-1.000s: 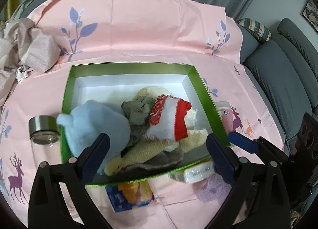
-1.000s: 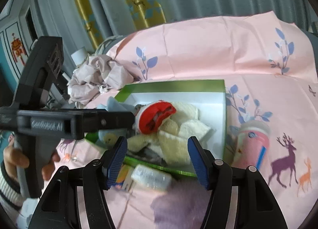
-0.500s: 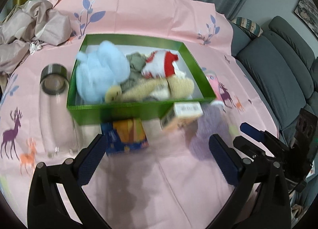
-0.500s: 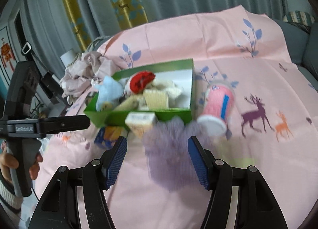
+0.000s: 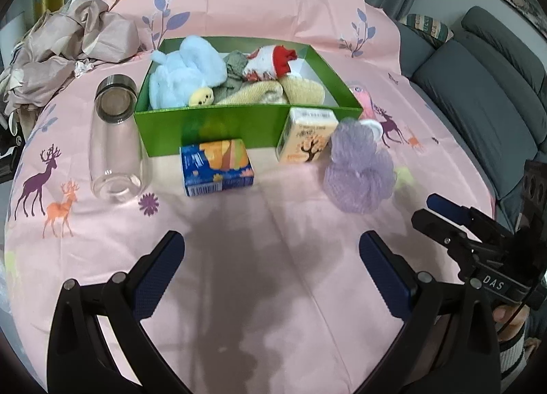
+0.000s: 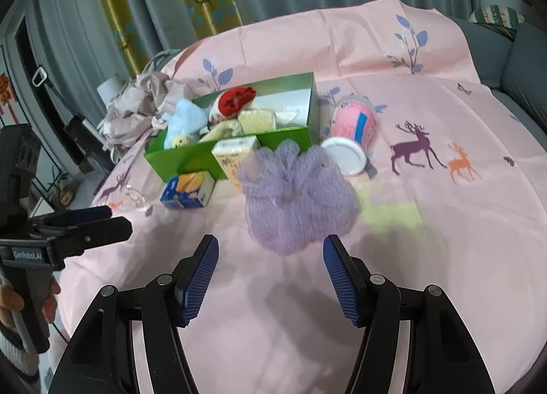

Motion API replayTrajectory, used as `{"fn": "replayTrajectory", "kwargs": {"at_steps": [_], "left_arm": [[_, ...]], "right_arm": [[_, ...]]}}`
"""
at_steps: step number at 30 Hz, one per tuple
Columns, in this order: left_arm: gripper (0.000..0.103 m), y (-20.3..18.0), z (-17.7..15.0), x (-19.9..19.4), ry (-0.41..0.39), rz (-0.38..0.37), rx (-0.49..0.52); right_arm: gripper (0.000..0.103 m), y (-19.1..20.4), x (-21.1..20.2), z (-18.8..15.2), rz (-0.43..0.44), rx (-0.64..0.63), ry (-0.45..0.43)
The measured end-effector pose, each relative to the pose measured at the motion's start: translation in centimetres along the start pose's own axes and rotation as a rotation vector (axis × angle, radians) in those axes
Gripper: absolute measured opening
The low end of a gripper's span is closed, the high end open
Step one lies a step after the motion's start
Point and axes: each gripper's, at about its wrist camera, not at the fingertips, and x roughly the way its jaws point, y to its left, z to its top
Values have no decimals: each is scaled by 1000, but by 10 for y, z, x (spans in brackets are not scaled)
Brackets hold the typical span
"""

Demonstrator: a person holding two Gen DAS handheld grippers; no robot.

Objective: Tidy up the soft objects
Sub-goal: 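Withdraw the right tool up and away from the green box, then move the right tool to the lavender mesh bath puff and grasp it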

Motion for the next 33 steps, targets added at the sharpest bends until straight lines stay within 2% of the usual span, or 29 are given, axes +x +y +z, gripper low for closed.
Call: {"fn": "replayTrajectory", "kwargs": {"at_steps": [4,15,33], "left_arm": [[102,-6,-6,1,-8,35,11],[102,-16,-14,8,14,49,25],[102,-28,-1,39,62,-15,55]], "right_arm": [[65,-5,1,-4,-13,20,2],[65,-23,4,-6,47,101,3],[65,-55,30,1,80,197,12]]}}
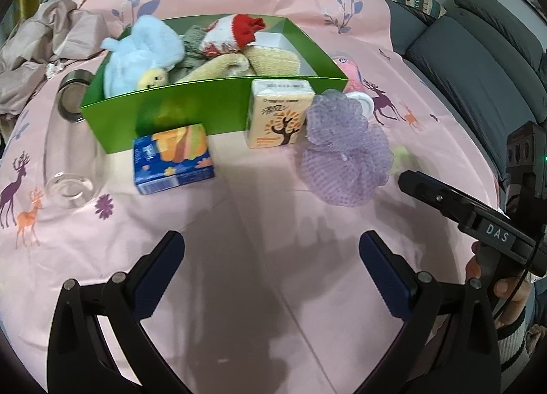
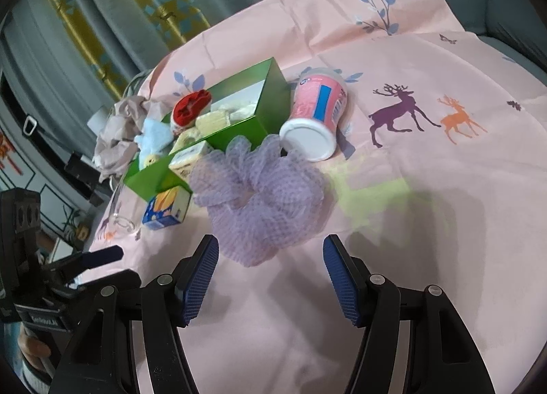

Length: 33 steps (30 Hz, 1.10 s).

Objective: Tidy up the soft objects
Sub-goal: 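Move the right tool to the lavender mesh bath puff and grasp it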

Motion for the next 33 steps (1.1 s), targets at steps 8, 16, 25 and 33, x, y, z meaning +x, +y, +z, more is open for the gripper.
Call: {"fn": "replayTrajectory", "kwargs": {"at_steps": [8,16,25,33], "left_arm": [[102,-3,9,15,9,-43,-9],[102,-15,28,33,1,-107,1],[100,-39,46,70,48,-170,59],[62,-43,52,80,27,-207,69]], "right_arm": [[65,-10,13,9,21,32,-11],[65,-19,24,21,51,59,-24],[65,-23,46,37,97,74,0],[63,-34,57,32,163,145,31]]}}
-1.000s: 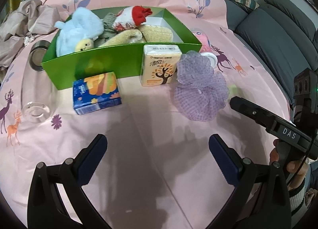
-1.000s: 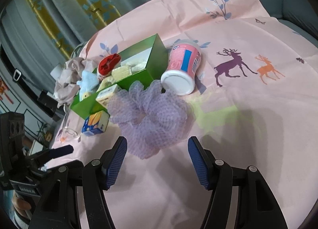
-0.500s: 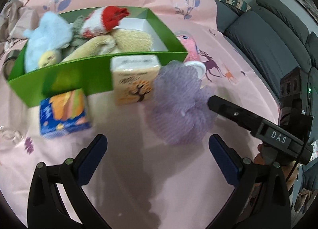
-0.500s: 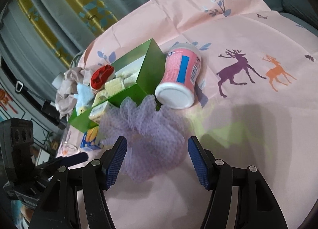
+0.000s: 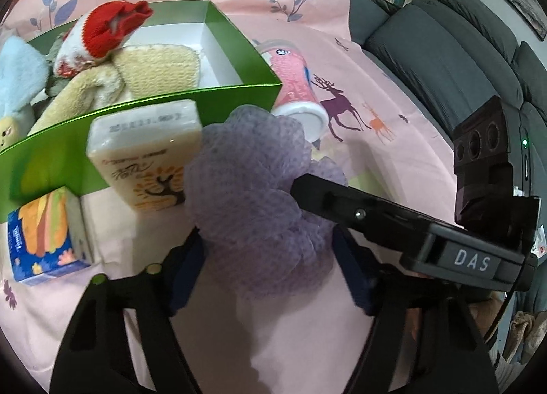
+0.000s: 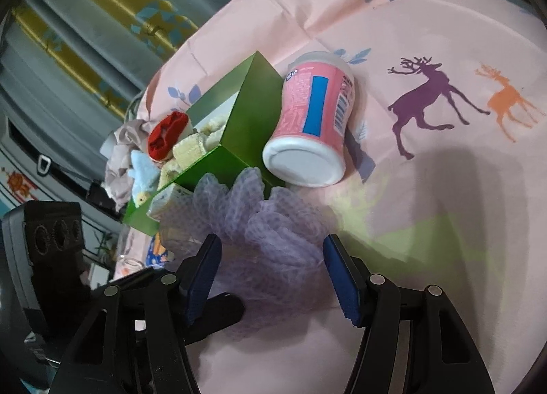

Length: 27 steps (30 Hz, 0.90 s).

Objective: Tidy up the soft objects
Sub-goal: 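Move the right tool to the lavender mesh bath puff and grasp it, then carry the bath puff over the green box and open the right gripper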

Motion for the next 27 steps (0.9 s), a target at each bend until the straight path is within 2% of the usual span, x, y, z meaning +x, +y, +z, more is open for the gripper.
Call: {"fn": "replayTrajectory", "kwargs": {"at_steps": [1,2,4,8,13,16,19,27], "left_arm": [[53,0,0,1,1,-9,0],[49,-1,1,3,4,-20,-2],[37,-1,1,6,15,-50,-8],[35,-1,0,8,23,-64,-19],[30,-3,-5,-3,5,-75,-20],[27,-4,-11,-15,-14,-67,-9],[24,-3,-19,-35,-37,-51,-3],[23,10,-30,-85,-110,-22,-20]], "right_arm": [[56,0,0,0,11,2,0],[52,0,1,-1,16,3,1],[34,0,2,-1,21,6,9],[19,0,7,-3,43,8,23],[13,0,5,-6,90,19,20],[13,5,1,-8,121,6,17],[13,17,-3,-14,159,-30,15],[13,64,-12,-22,253,-139,8]]}}
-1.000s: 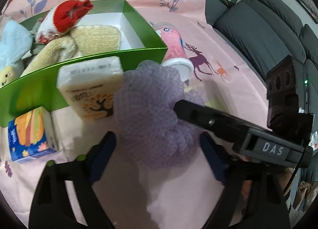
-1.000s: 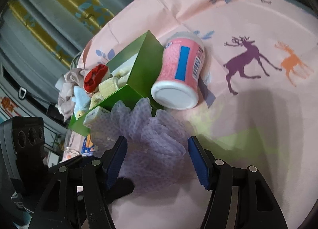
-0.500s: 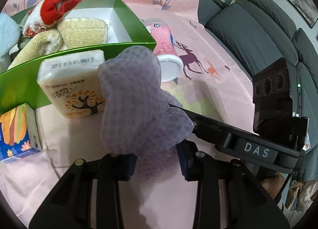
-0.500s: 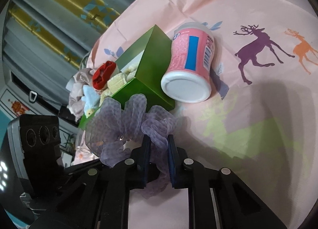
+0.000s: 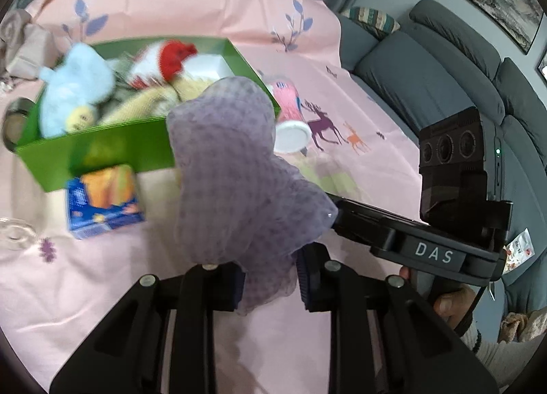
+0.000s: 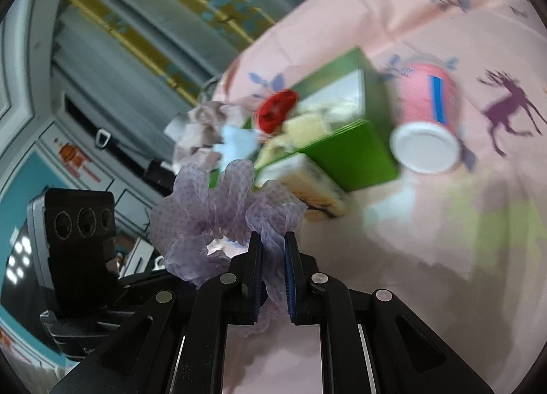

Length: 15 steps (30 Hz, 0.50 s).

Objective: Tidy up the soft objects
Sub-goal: 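Carry the bath puff over the green box and open the right gripper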

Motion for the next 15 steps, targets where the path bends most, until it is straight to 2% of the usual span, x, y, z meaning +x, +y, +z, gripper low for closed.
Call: {"fn": "replayTrajectory", "kwargs": {"at_steps": [7,15], "left_arm": [[24,9,28,-33,-76,37,42],[24,26,81,-38,-130,69,87]], "right_arm": [[13,36,12,26,27,-61,-33],[13,59,27,74,10,-117,-100]]}}
